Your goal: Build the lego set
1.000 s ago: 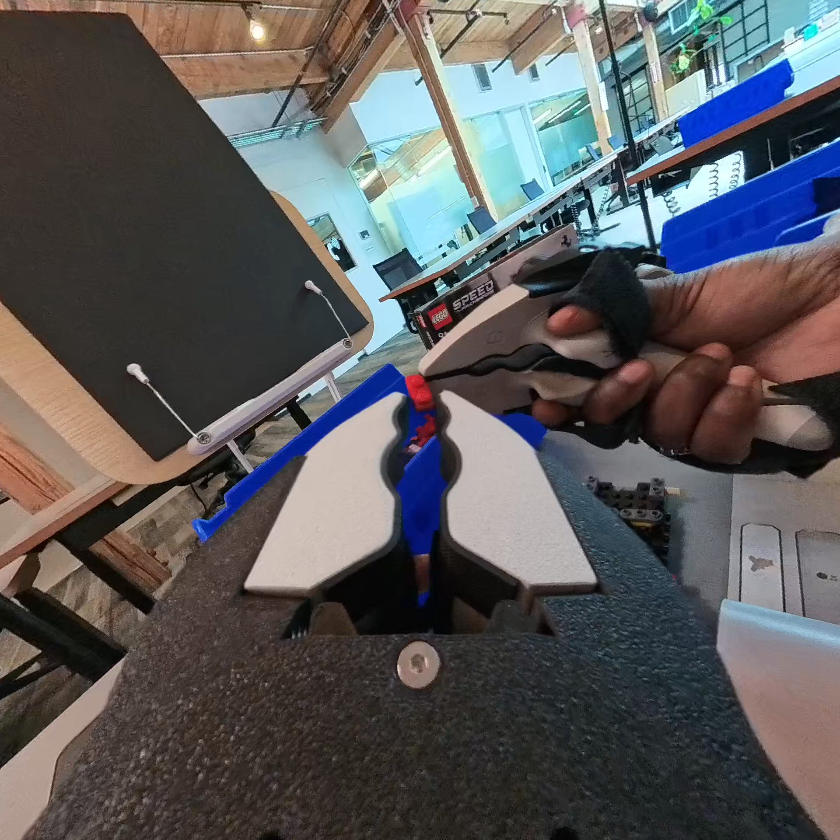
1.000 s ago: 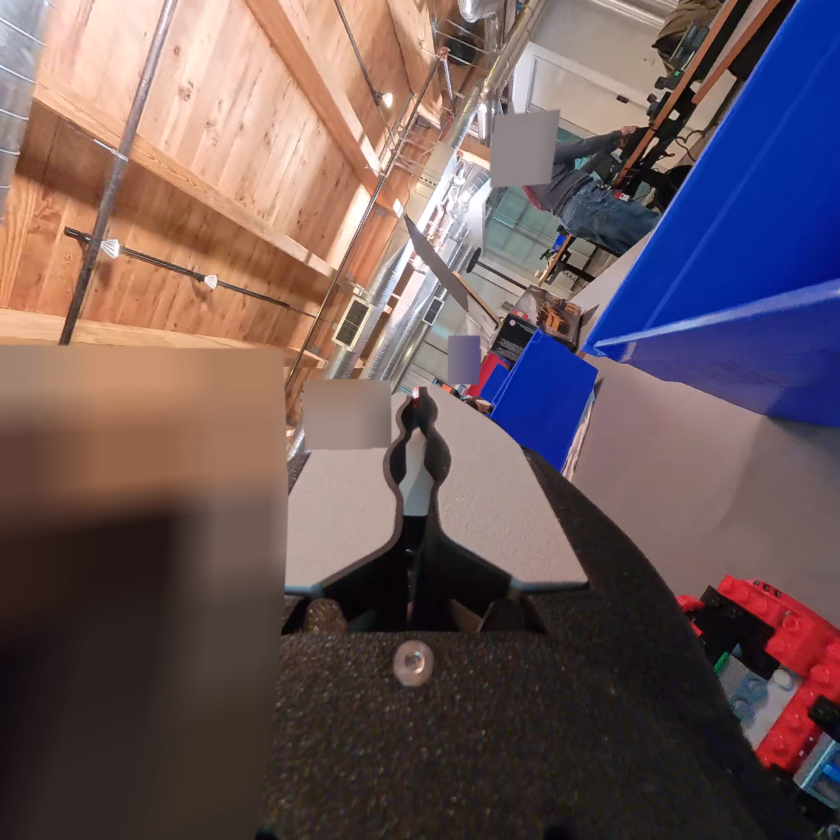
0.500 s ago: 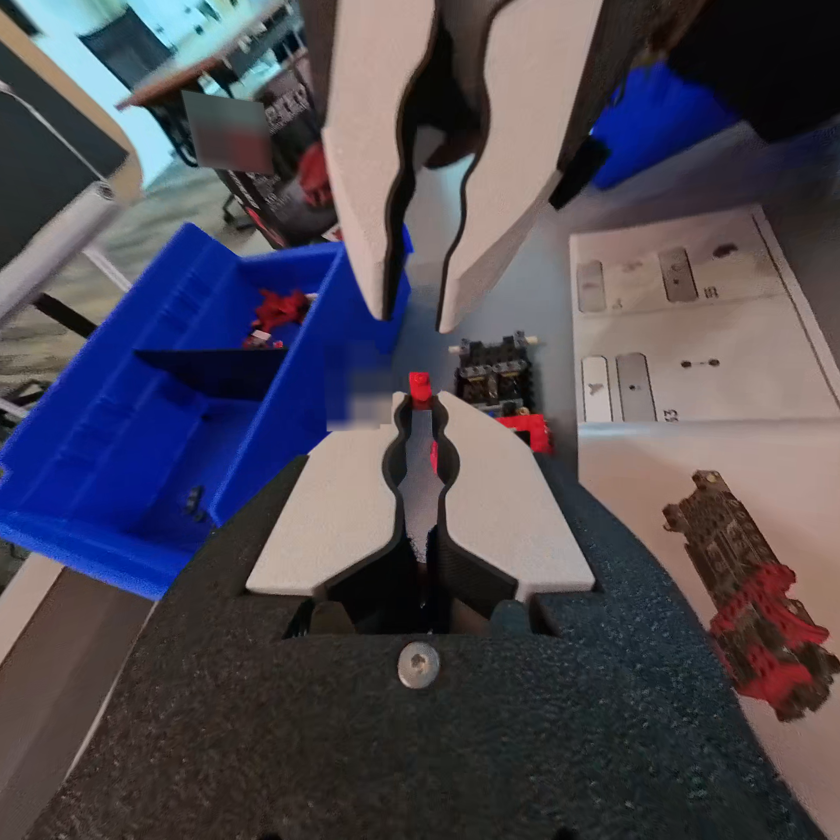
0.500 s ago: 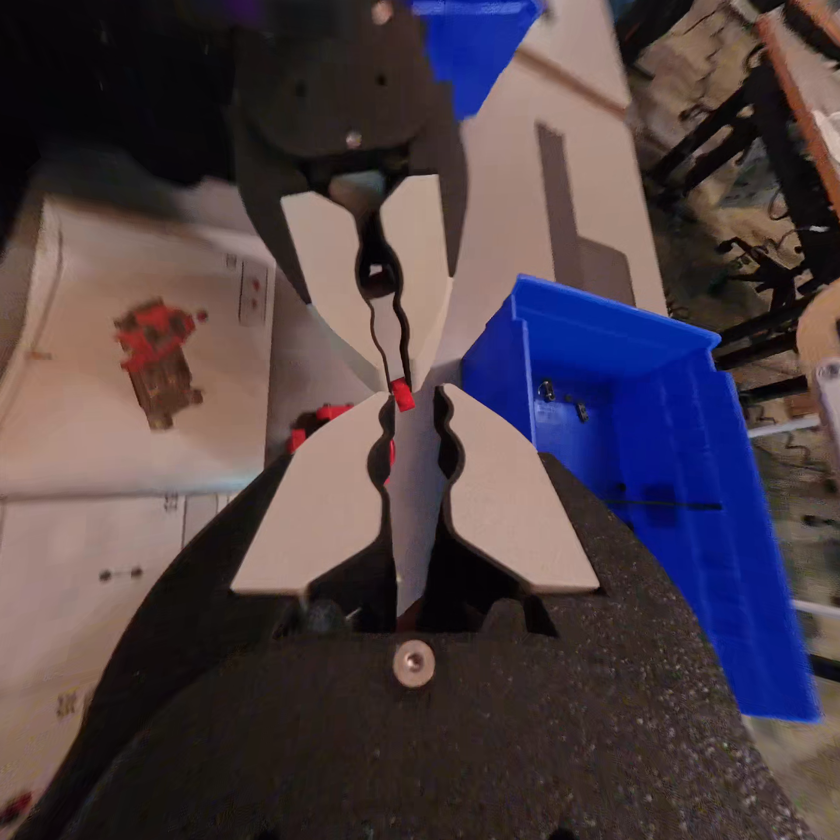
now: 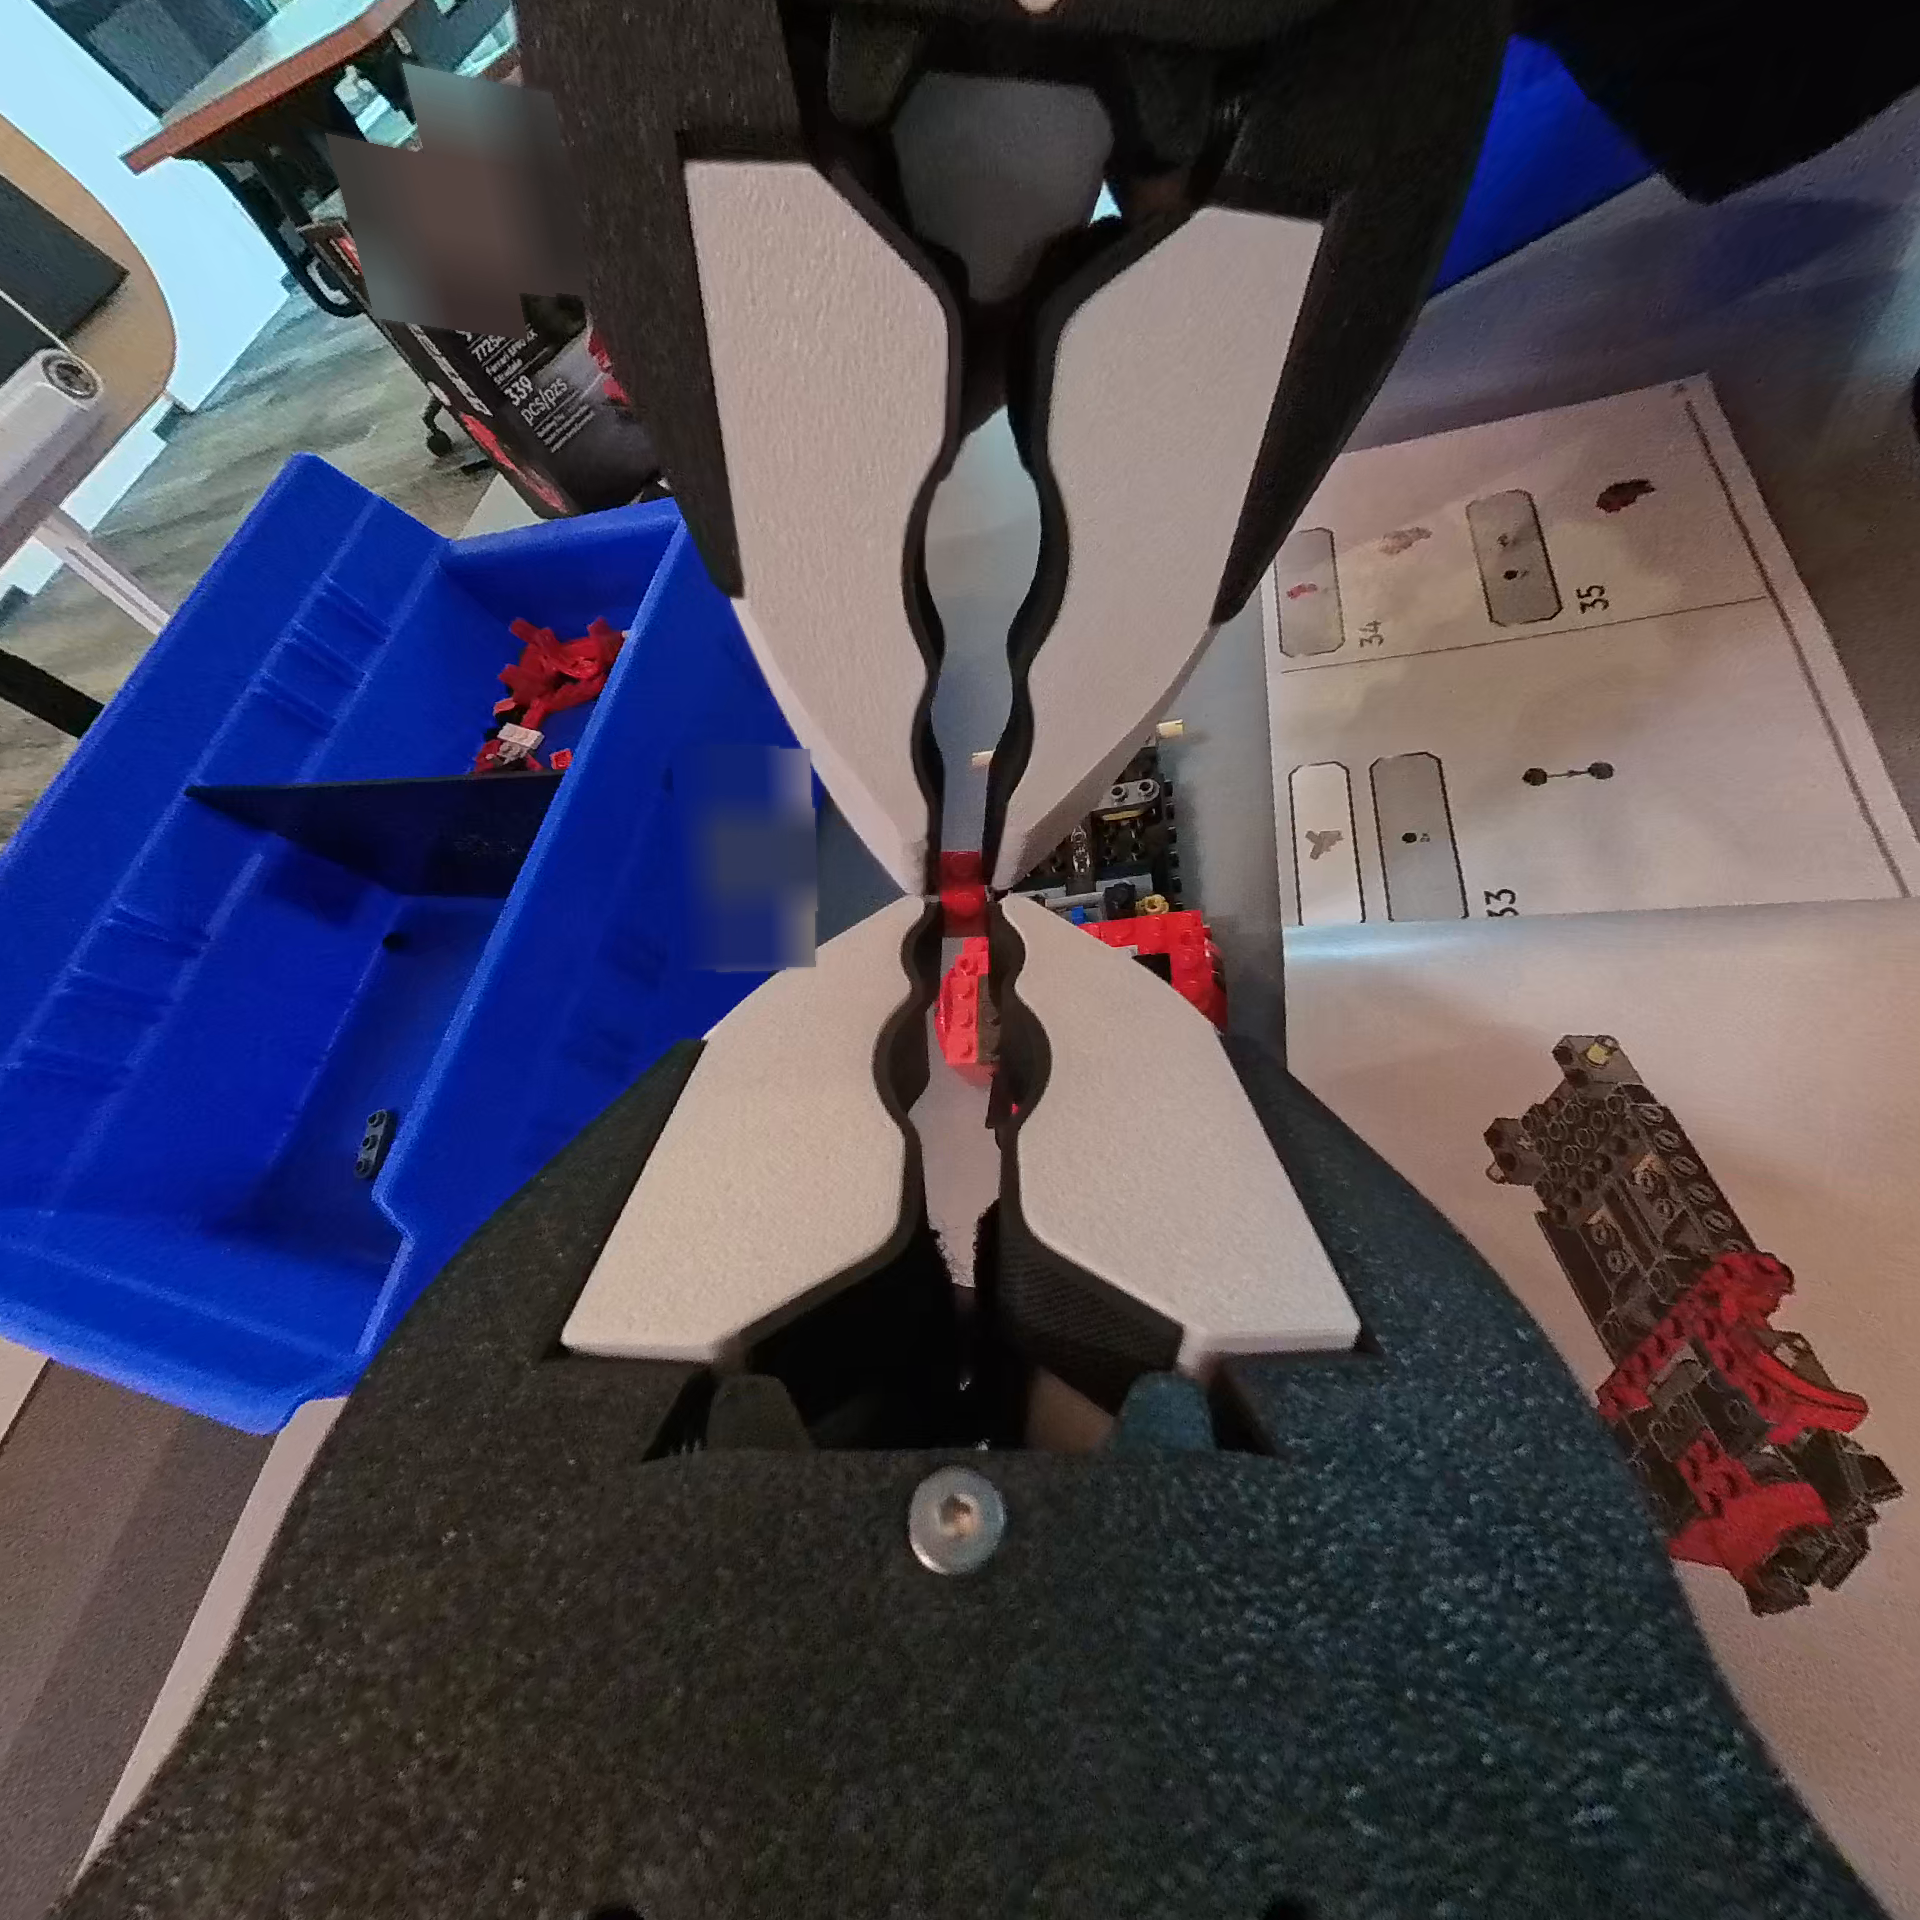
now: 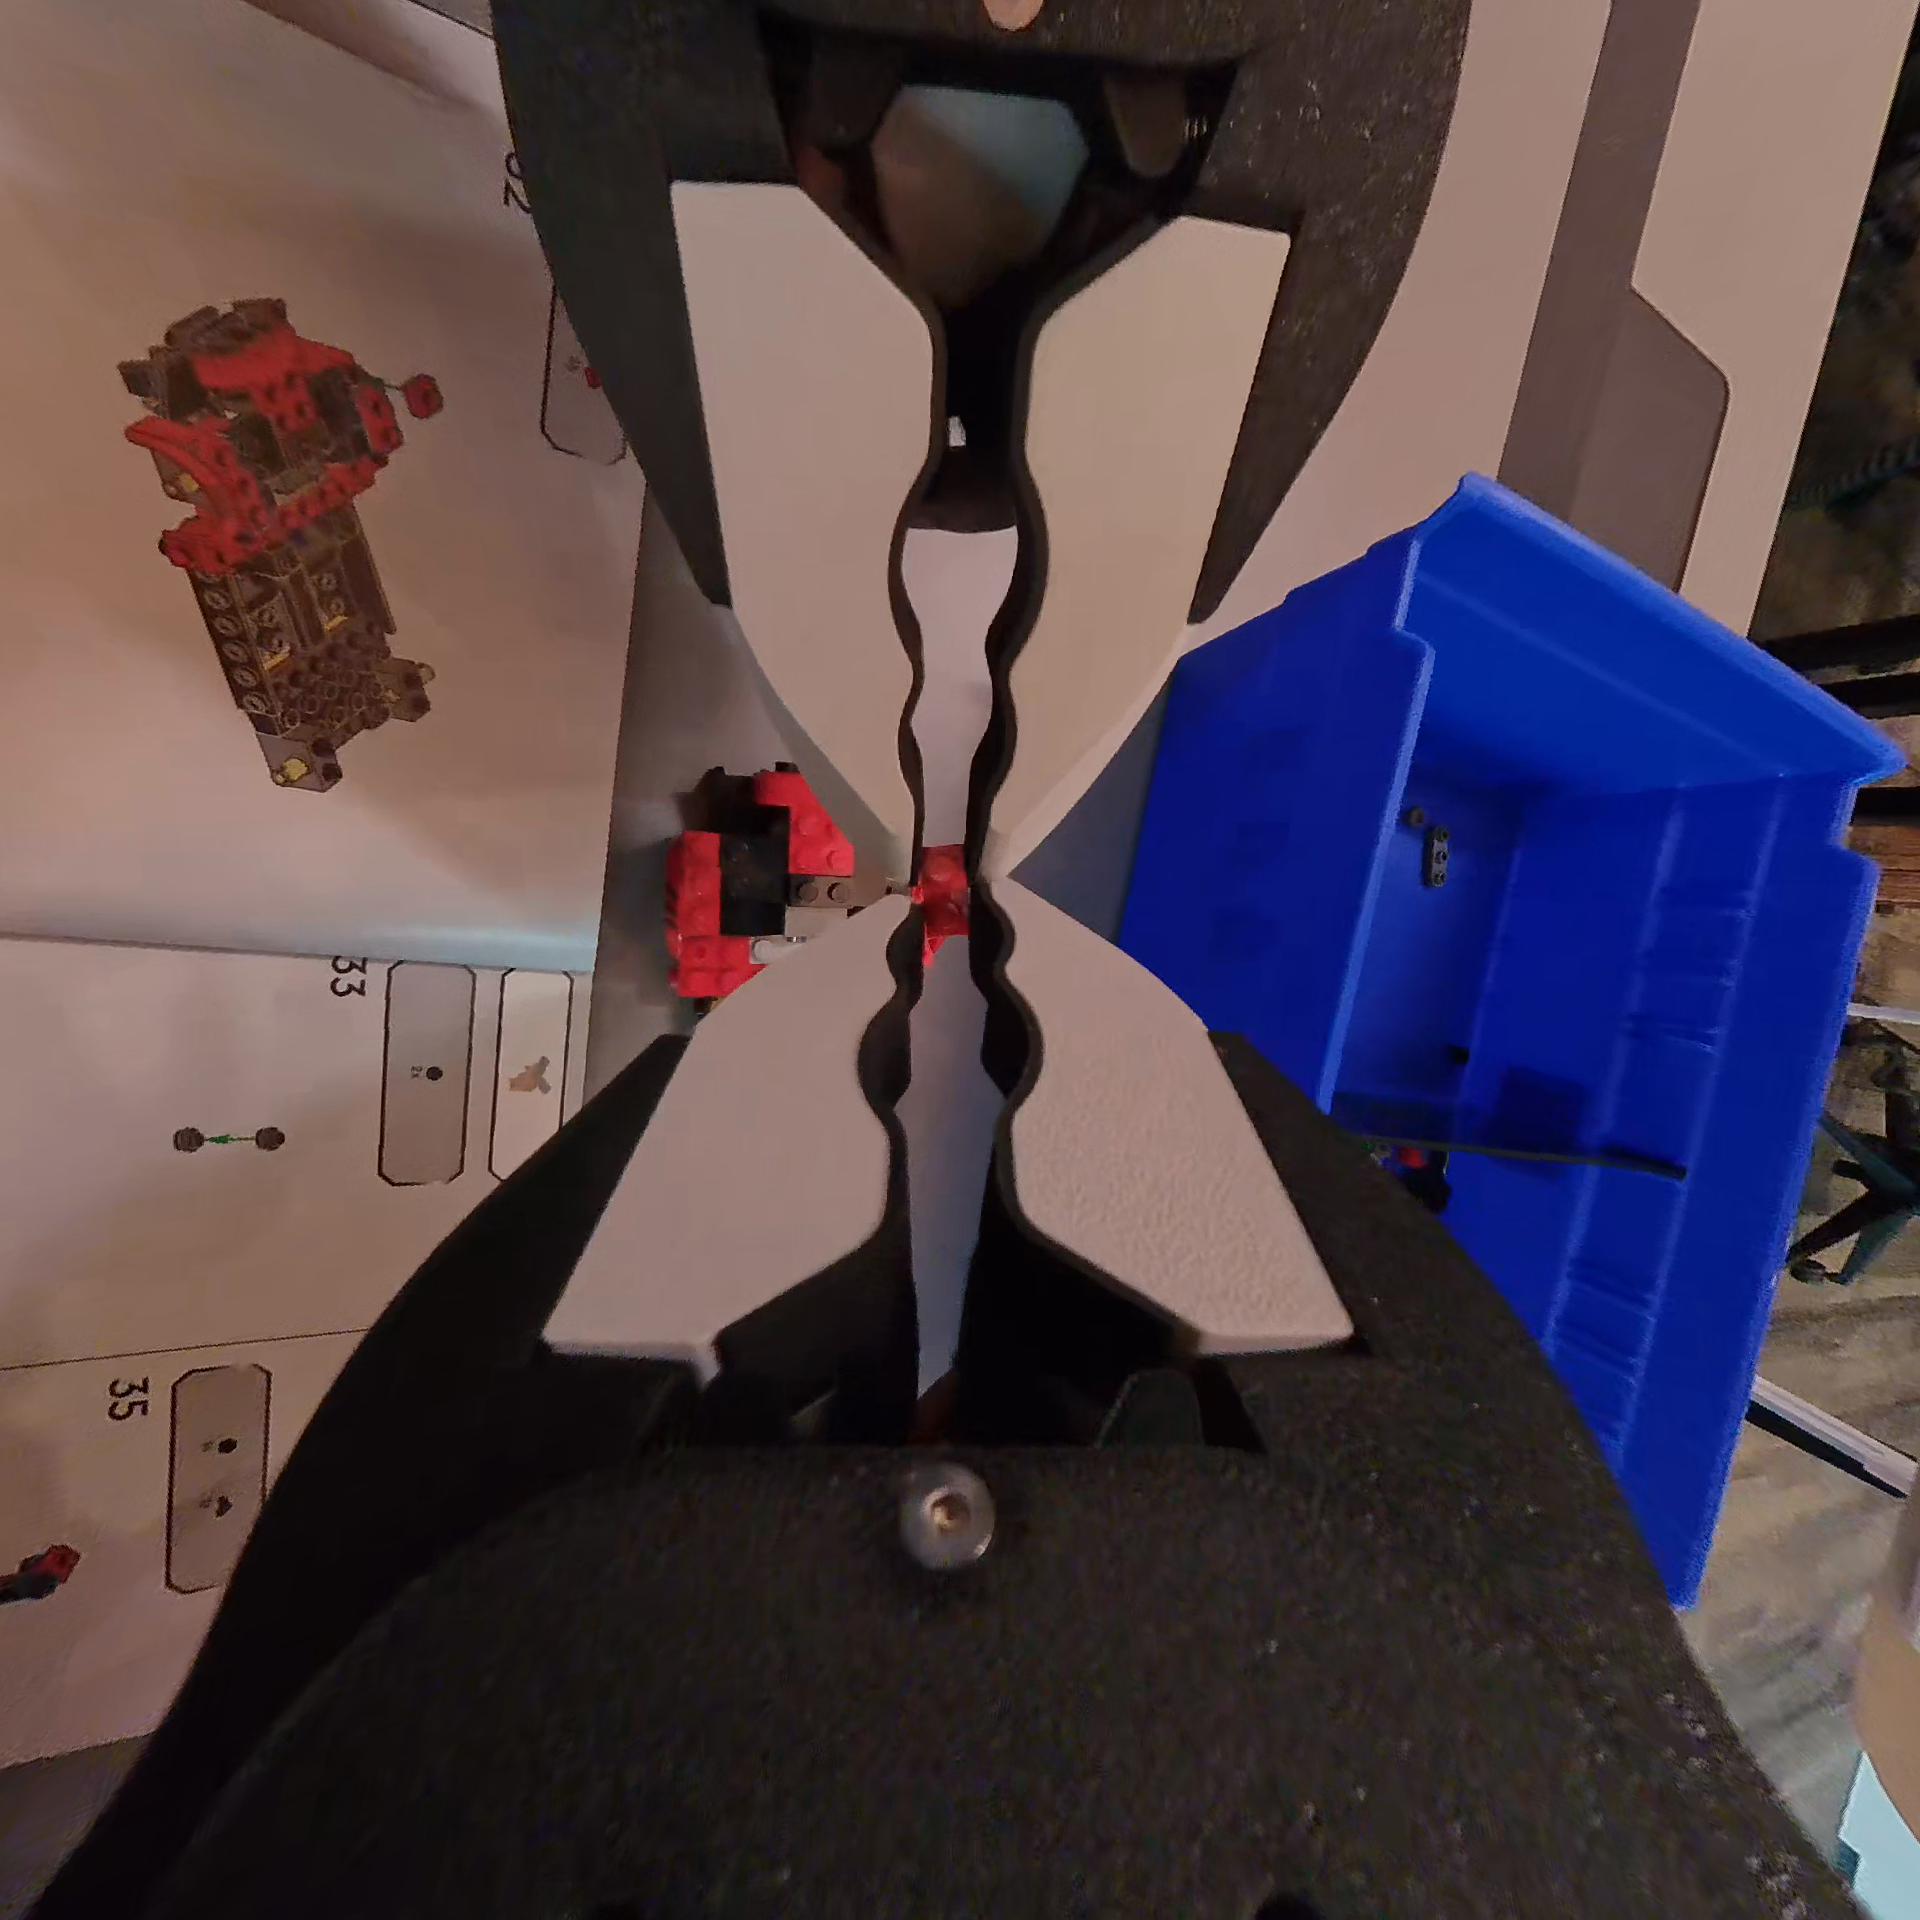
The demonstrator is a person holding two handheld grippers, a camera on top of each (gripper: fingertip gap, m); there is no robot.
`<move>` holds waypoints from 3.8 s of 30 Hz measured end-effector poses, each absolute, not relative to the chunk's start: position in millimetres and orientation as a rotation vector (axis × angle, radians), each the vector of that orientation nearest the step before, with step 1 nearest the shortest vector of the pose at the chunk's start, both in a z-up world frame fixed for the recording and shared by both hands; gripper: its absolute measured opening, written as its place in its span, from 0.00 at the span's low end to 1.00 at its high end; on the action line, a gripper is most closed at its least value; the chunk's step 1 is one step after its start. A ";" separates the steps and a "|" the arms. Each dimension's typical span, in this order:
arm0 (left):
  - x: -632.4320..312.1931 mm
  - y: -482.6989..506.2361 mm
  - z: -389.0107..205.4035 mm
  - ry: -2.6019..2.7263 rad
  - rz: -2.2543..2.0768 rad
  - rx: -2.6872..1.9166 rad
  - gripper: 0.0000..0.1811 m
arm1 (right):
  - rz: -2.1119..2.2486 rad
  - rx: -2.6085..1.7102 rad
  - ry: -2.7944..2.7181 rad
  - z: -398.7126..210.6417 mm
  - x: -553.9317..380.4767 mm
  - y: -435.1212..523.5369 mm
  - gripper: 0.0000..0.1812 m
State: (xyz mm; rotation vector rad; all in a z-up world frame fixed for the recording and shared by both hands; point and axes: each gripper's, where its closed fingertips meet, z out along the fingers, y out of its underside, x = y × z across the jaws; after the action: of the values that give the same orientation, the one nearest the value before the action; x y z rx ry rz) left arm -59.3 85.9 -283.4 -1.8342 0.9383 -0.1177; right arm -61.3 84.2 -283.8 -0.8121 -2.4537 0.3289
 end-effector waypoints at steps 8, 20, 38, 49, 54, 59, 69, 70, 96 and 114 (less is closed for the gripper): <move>-69.3 76.9 -303.4 0.963 -0.162 -1.936 0.25 | 0.370 -0.936 -2.486 -300.1 -57.7 98.5 0.04; -60.4 74.3 -357.1 0.993 -0.326 -2.107 0.39 | 0.329 -1.106 -2.648 -343.9 -65.4 105.7 0.04; -55.4 79.6 -360.8 0.988 -0.376 -2.078 0.38 | 0.359 -1.157 -2.669 -346.3 -68.9 105.4 0.04; -55.2 79.3 -361.1 0.992 -0.373 -2.076 0.37 | 0.356 -1.159 -2.681 -346.6 -69.4 106.8 0.06; -55.3 79.3 -361.1 0.993 -0.373 -2.075 0.37 | 0.361 -1.139 -2.686 -346.6 -69.8 106.5 0.07; -55.3 79.2 -361.1 0.994 -0.371 -2.074 0.37 | 0.364 -1.136 -2.688 -346.5 -70.7 106.9 0.08; -55.6 79.2 -361.2 0.996 -0.370 -2.074 0.37 | 0.345 -1.100 -2.696 -346.2 -72.3 108.0 0.11; -55.6 79.2 -361.3 0.996 -0.370 -2.074 0.37 | 0.344 -1.100 -2.695 -345.9 -72.4 108.3 0.11; -56.7 79.2 -361.3 1.000 -0.357 -2.070 0.35 | 0.505 -1.148 -2.693 -343.2 -67.4 99.7 0.00; -56.5 78.9 -361.8 1.014 -0.348 -2.063 0.35 | 0.506 -1.279 -2.702 -343.2 -69.5 100.7 0.00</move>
State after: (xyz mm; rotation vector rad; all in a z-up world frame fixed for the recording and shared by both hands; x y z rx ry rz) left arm -56.5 78.9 -361.8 -2.0634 1.0137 -0.3476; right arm -69.5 100.7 -343.2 -1.2789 -2.7019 0.5062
